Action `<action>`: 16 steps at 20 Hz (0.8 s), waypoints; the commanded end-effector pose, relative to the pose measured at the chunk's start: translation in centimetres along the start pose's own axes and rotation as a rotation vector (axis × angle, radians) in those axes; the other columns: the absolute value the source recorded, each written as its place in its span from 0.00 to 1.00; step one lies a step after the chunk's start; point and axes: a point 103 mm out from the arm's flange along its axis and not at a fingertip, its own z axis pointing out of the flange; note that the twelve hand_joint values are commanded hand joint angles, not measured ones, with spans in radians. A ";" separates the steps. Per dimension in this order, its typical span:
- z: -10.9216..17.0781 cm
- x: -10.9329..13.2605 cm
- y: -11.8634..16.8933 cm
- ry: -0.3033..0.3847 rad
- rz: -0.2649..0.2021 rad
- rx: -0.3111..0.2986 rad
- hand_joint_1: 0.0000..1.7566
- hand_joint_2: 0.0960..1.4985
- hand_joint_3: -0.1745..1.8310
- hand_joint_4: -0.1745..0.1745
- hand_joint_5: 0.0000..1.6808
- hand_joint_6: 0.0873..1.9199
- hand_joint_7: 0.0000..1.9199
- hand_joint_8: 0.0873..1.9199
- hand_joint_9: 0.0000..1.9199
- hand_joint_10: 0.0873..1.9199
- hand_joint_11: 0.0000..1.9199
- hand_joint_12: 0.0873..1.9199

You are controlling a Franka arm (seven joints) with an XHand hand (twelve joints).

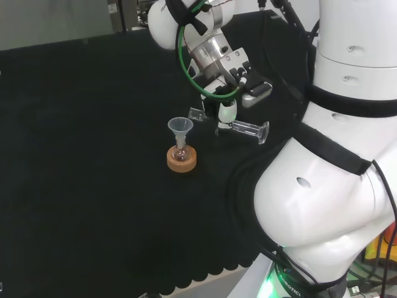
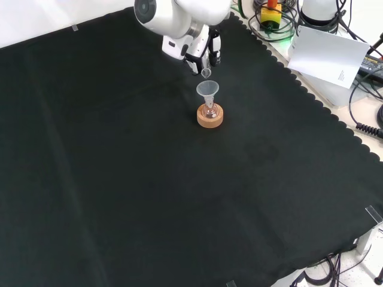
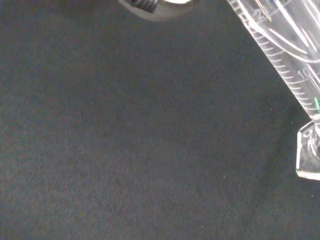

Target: Pour the water from the graduated cylinder into the round-bottom flask.

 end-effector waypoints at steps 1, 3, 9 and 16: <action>-0.4 0.4 0.0 -0.041 0.012 0.037 0.73 0.68 0.09 0.00 0.66 0.39 0.60 0.37 0.80 0.00 0.68 0.34; -0.5 0.6 0.0 -0.053 0.014 0.046 0.73 0.68 0.09 0.00 0.66 0.39 0.60 0.37 0.80 0.00 0.68 0.34; -0.9 0.4 -0.4 -0.074 0.016 0.070 0.73 0.68 0.09 0.00 0.66 0.39 0.60 0.37 0.80 0.00 0.68 0.33; -1.1 0.2 -0.7 -0.086 0.019 0.112 0.73 0.68 0.09 0.00 0.66 0.39 0.60 0.37 0.80 0.00 0.68 0.33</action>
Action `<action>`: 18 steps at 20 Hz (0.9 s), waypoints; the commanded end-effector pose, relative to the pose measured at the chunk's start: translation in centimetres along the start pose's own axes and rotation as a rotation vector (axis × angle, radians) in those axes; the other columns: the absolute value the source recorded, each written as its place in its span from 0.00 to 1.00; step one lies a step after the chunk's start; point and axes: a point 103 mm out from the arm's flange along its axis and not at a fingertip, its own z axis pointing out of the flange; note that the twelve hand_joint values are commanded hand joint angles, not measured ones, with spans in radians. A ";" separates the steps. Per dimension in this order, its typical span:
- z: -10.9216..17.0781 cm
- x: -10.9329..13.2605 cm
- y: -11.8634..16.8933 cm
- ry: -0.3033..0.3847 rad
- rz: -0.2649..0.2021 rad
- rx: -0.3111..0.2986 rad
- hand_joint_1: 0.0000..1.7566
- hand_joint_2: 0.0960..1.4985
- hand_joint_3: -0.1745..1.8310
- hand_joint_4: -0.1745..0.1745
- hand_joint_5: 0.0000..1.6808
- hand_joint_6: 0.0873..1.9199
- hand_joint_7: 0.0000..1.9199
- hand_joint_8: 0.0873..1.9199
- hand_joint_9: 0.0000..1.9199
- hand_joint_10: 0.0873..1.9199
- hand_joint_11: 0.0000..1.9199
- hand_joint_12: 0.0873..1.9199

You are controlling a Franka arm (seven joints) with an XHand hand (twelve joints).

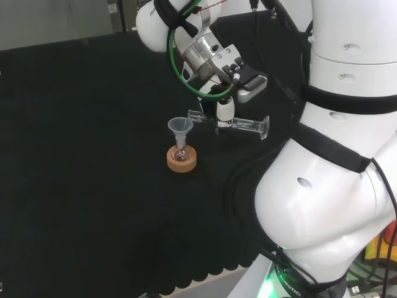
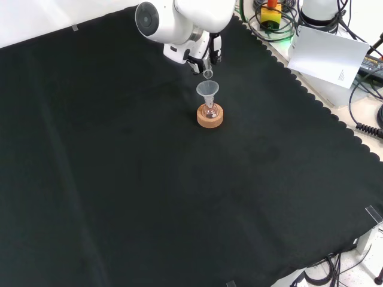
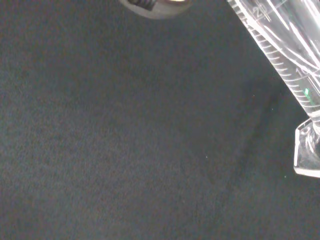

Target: Pour the water from the graduated cylinder into the round-bottom flask.

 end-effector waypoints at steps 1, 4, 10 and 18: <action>0.0 -0.2 -0.2 -0.016 0.005 0.034 0.73 0.68 0.09 0.00 0.66 0.39 0.60 0.37 0.80 0.00 0.68 0.33; 0.1 -0.1 -0.2 -0.020 0.013 0.062 0.73 0.68 0.09 0.00 0.66 0.39 0.60 0.37 0.80 0.00 0.68 0.33; -0.3 0.1 -0.4 -0.032 0.023 0.080 0.73 0.68 0.09 0.00 0.66 0.39 0.60 0.37 0.80 0.00 0.68 0.33; -0.8 0.9 -0.2 -0.052 0.026 0.094 0.73 0.68 0.09 0.00 0.66 0.39 0.60 0.37 0.80 0.00 0.68 0.33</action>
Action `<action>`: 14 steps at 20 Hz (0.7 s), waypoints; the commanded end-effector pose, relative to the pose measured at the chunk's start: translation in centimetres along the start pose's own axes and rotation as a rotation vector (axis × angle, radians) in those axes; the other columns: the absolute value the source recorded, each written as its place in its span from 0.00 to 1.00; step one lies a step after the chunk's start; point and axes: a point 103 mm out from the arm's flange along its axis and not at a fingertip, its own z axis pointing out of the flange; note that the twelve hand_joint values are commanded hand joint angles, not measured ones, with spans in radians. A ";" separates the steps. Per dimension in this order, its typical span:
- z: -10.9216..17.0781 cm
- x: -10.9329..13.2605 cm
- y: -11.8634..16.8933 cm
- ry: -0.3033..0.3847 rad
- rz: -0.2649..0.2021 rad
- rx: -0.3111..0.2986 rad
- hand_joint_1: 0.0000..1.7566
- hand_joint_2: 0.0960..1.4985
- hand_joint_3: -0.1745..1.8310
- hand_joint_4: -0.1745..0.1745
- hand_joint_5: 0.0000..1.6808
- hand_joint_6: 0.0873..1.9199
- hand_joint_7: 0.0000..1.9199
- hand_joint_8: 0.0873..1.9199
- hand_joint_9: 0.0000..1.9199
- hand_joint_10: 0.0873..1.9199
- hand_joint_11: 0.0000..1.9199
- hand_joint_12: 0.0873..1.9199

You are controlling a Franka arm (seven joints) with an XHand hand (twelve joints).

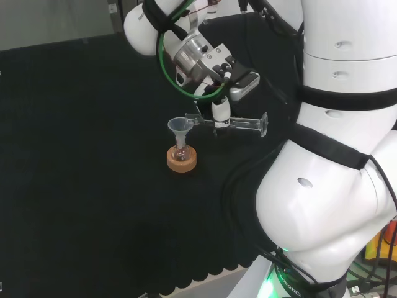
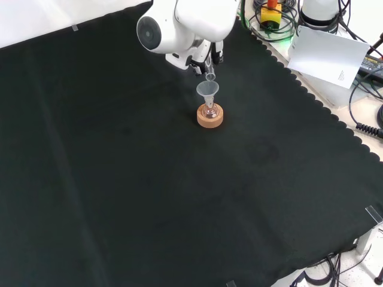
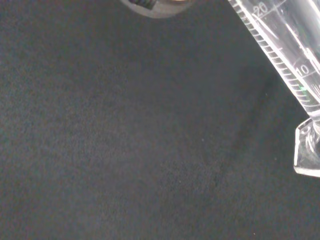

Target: Pour the water from the graduated cylinder into the round-bottom flask.

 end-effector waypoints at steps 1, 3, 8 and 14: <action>0.1 -0.5 -0.4 -0.013 0.003 0.014 0.73 0.68 0.09 0.00 0.66 0.39 0.60 0.37 0.80 0.00 0.68 0.33; 0.0 -0.7 -0.5 -0.021 0.013 0.028 0.73 0.68 0.09 0.00 0.66 0.39 0.60 0.37 0.80 0.00 0.68 0.33; -0.8 0.6 -0.3 -0.035 0.026 0.037 0.73 0.68 0.09 0.00 0.66 0.39 0.60 0.37 0.80 0.00 0.68 0.33; -1.1 1.2 -0.2 -0.034 0.021 0.045 0.73 0.68 0.09 0.00 0.66 0.39 0.60 0.37 0.80 0.00 0.68 0.33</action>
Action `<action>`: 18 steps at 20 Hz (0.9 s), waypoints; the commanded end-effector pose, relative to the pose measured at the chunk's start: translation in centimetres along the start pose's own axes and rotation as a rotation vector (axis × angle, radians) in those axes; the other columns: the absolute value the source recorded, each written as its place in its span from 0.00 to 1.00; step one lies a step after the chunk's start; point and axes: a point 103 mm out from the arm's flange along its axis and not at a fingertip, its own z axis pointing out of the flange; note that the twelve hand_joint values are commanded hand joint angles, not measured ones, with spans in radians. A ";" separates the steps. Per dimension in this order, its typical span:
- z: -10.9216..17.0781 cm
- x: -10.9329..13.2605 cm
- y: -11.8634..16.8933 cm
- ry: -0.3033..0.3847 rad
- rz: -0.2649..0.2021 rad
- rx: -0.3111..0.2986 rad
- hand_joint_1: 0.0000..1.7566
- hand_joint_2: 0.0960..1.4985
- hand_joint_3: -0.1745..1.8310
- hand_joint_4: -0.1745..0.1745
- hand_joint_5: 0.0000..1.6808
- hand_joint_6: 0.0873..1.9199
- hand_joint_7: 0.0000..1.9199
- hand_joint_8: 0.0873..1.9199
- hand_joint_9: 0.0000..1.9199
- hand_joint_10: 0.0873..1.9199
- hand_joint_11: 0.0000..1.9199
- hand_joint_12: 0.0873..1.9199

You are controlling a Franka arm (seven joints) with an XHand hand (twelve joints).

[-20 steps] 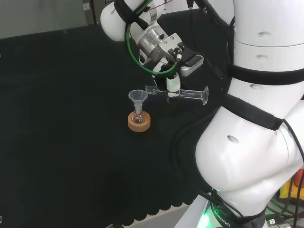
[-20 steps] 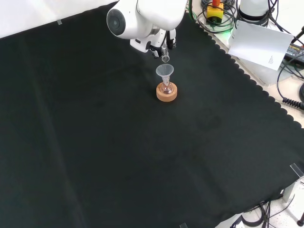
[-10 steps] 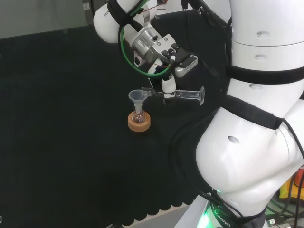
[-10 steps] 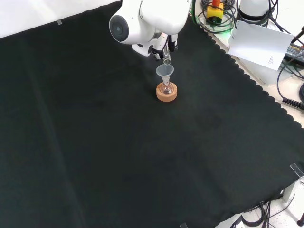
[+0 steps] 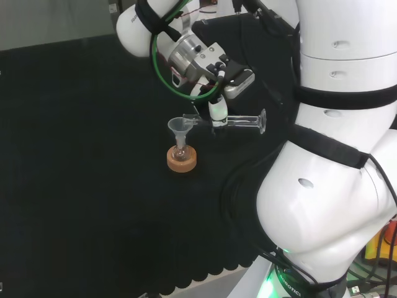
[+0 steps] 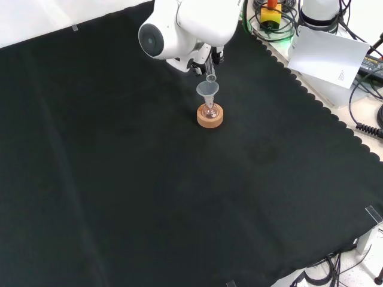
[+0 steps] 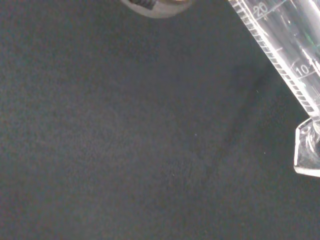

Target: Pour the water from the graduated cylinder into the round-bottom flask.

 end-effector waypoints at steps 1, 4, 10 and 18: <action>-0.2 0.3 0.0 0.003 -0.008 0.014 0.73 0.68 0.09 0.00 0.66 0.39 0.60 0.37 0.80 0.00 0.68 0.33; 0.2 -0.8 -0.3 0.002 -0.002 0.024 0.73 0.68 0.09 0.00 0.66 0.39 0.60 0.37 0.80 0.00 0.68 0.33; -0.7 0.8 0.1 -0.012 0.017 0.039 0.73 0.68 0.09 0.00 0.66 0.39 0.60 0.37 0.80 0.00 0.68 0.33; -0.7 -0.4 -0.4 -0.013 0.011 0.046 0.73 0.68 0.09 0.00 0.66 0.39 0.60 0.37 0.80 0.00 0.68 0.33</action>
